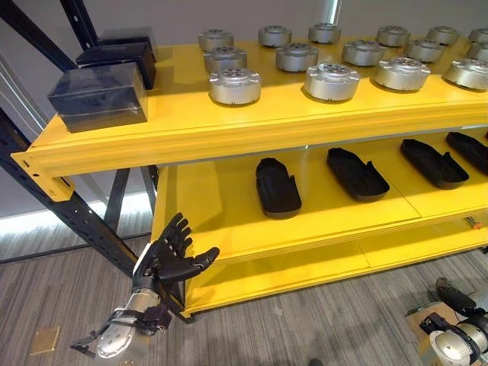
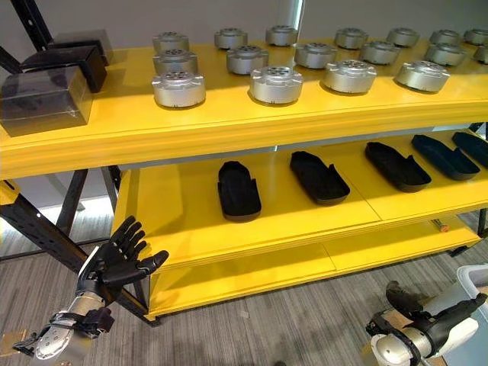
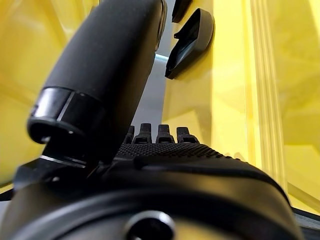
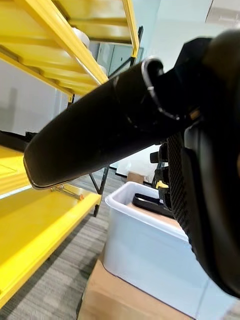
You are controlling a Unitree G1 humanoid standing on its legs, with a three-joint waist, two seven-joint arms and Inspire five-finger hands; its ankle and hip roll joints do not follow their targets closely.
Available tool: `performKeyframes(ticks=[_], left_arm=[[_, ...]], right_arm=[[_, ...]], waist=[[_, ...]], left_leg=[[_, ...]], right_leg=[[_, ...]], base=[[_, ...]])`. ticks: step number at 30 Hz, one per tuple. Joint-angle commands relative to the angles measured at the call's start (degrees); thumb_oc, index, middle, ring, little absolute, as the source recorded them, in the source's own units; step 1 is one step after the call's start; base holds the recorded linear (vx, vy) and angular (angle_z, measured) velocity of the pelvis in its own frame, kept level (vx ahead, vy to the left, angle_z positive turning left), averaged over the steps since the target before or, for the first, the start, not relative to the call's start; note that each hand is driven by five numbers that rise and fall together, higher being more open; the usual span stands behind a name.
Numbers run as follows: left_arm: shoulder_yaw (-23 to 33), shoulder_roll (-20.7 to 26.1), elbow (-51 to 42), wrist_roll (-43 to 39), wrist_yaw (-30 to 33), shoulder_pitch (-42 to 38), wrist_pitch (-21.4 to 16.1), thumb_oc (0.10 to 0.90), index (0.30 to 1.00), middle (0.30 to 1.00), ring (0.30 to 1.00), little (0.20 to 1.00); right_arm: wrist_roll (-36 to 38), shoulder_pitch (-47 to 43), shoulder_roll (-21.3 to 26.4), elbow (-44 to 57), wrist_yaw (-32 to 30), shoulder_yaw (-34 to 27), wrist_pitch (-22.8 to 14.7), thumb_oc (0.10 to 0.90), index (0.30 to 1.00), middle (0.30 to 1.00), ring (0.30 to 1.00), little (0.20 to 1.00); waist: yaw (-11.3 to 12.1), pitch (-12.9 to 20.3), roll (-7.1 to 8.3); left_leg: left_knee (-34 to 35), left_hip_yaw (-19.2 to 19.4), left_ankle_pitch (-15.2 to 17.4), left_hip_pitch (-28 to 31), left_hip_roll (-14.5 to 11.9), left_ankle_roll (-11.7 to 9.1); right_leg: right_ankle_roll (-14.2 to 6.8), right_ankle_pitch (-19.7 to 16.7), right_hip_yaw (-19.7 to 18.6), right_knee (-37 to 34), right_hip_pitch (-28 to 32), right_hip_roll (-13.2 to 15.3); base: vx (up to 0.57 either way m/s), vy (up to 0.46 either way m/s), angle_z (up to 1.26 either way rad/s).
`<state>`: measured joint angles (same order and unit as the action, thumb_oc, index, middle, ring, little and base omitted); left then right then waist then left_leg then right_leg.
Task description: Move parts from the plastic box to the shelf.
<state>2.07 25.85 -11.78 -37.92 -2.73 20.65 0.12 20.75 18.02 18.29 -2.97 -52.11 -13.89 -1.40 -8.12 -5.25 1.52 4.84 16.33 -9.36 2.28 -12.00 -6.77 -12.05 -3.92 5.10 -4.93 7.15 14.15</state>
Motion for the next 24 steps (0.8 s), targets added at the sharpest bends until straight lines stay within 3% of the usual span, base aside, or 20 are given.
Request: performKeyframes(ticks=[1, 7, 11, 15, 18, 24], left_arm=[[4.6, 2.1, -4.1, -1.6, -1.6, -7.5, -3.8, 0.900, 1.000, 1.000, 1.000, 1.000], [3.9, 2.6, -4.7, -2.6, -3.8, -7.8, -3.2, 0.900, 1.000, 1.000, 1.000, 1.000], [3.9, 3.2, -5.1, -2.7, -2.8, -7.3, -2.9, 0.900, 1.000, 1.000, 1.000, 1.000], [4.7, 3.5, -5.8, -2.7, -0.9, -6.1, -3.7, 0.900, 1.000, 1.000, 1.000, 1.000], [5.4, 3.8, -6.0, -2.9, 1.0, -5.5, -3.9, 0.900, 1.000, 1.000, 1.000, 1.000], [6.0, 4.1, -6.3, -3.1, 4.4, -4.0, -5.6, 0.900, 1.000, 1.000, 1.000, 1.000]], right_arm=[[-2.4, -5.3, 5.5, 1.1, -1.1, -3.3, -3.1, 0.900, 1.000, 1.000, 1.000, 1.000], [-2.3, -4.6, 6.3, 1.3, -1.3, -3.1, -1.6, 0.900, 1.000, 1.000, 1.000, 1.000], [-1.5, -4.3, 6.9, 0.4, 0.0, -3.5, -1.4, 0.900, 1.000, 1.000, 1.000, 1.000], [-1.4, -4.3, 7.4, 0.1, 1.8, -3.6, -0.7, 0.900, 1.000, 1.000, 1.000, 1.000], [-1.1, -5.7, 8.1, -0.7, 3.3, -2.8, -0.2, 0.900, 1.000, 1.000, 1.000, 1.000], [-1.8, -9.4, 9.0, -2.3, 4.2, 0.2, 0.9, 0.900, 1.000, 1.000, 1.000, 1.000]], waist=[[0.0, -0.9, 0.16], [-1.6, -1.0, 0.22], [-2.2, -1.2, 0.21], [-2.0, -1.9, 0.27], [-1.5, -2.5, -0.02], [-0.4, -3.4, 0.69]], left_leg=[[0.2, 1.7, 8.0, 7.2, 0.4, 1.7], [0.2, 2.1, 9.4, 8.4, 2.0, 2.8], [0.0, 5.7, 10.1, 9.9, 2.3, 2.8], [-0.5, 11.8, 10.3, 12.0, 2.2, 2.4], [-1.8, 16.3, 12.3, 13.8, 2.1, 2.0], [-5.5, 25.1, 15.1, 15.9, 2.2, 3.1]], right_leg=[[2.8, -0.3, 1.2, -0.1, -1.3, -3.8], [2.3, -1.0, -2.3, -0.1, -2.1, -3.8], [1.1, -2.2, -1.1, -0.1, -3.0, -2.3], [-0.2, -4.6, 4.1, -0.1, -4.6, -0.2], [-1.6, -6.1, 9.9, -0.1, -5.9, 1.6], [-1.2, -9.8, 21.0, -0.1, -9.0, 2.6]], base=[[0.00, 0.000, 0.00], [-0.02, 0.000, -0.06], [-0.06, -0.039, -0.55], [-0.05, -0.071, -0.90], [-0.04, -0.095, -1.73], [-0.08, -0.135, -1.78]])
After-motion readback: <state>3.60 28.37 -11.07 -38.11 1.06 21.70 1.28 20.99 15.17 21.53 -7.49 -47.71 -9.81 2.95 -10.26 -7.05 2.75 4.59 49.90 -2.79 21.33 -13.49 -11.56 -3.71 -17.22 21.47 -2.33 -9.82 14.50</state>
